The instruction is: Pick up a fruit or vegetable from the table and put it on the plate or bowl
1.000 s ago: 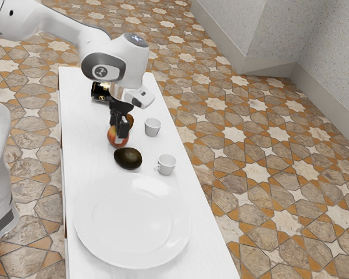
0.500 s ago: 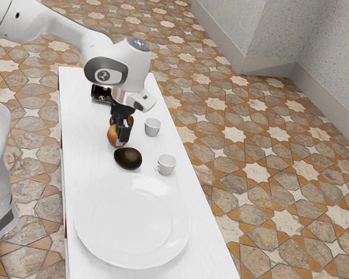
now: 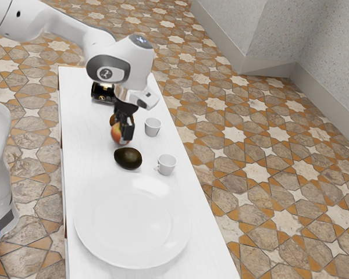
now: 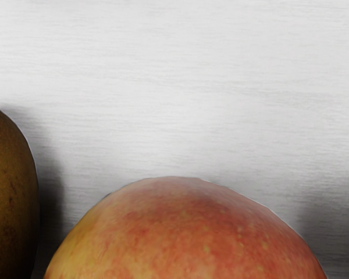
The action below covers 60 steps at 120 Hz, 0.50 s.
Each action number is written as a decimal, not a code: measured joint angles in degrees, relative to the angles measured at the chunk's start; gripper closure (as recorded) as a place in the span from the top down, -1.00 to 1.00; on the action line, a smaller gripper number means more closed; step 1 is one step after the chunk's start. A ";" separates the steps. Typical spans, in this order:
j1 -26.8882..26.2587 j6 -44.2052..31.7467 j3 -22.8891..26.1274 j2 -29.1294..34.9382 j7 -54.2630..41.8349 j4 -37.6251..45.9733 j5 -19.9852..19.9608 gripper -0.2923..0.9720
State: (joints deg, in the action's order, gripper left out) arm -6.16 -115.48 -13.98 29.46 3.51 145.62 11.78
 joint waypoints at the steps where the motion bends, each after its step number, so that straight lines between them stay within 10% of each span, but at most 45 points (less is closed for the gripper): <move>1: 0.00 0.00 0.05 0.01 0.00 -0.09 0.00 0.06; 26: 0.00 2.19 5.59 0.11 0.05 -8.98 -0.69 0.06; 46: 0.01 11.47 22.86 -7.87 0.66 -34.86 -3.60 0.05; 60: -0.67 11.79 33.87 -16.44 0.86 -36.21 -6.31 -0.05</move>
State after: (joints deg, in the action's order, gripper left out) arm -6.82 -103.69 19.89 13.02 4.36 109.40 5.47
